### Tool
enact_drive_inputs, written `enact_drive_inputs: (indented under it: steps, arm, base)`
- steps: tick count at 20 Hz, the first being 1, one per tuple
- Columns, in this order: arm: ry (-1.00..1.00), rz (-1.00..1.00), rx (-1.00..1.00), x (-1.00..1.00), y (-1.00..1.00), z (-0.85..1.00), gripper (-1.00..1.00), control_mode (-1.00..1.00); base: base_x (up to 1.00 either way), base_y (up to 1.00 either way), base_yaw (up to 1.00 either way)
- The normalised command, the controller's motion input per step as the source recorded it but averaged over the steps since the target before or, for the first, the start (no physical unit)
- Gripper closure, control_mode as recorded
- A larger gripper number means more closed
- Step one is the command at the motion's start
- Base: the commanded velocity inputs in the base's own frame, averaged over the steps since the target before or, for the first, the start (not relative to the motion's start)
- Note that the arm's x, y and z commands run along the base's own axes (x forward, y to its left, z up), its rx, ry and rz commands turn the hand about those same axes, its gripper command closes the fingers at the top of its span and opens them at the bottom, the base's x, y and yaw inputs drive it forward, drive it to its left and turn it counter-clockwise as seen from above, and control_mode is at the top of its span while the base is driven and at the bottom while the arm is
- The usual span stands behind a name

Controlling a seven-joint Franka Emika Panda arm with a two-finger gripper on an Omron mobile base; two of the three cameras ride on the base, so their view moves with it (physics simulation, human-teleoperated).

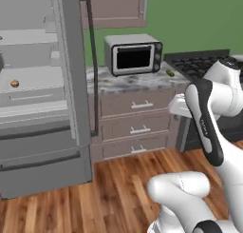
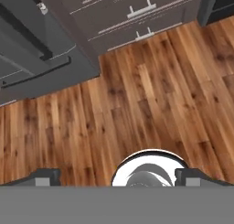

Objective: Open the fridge, remove the tangerine, cucumber, and steak, and place them on any counter.

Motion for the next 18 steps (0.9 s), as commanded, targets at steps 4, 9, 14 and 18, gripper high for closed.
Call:
enact_drive_inputs:
  steps: [4, 9, 14, 18]
  arm:
    - [0.0, 0.0, 0.0, 0.0, 0.0, 0.0, -1.0, 1.0]
    - [0.0, 0.0, 0.0, 0.0, 0.0, 0.0, -1.0, 1.0]
    - [0.0, 0.0, 0.0, 0.0, 0.0, 0.0, -1.0, 1.0]
    - [0.0, 0.0, 0.0, 0.0, 0.0, 0.0, -1.0, 1.0]
  base:
    - [-0.43, 1.0, 0.0]
    - [-0.01, 1.0, 0.0]
    - [0.55, 1.0, 0.0]
    - [0.75, 0.99, 0.0]
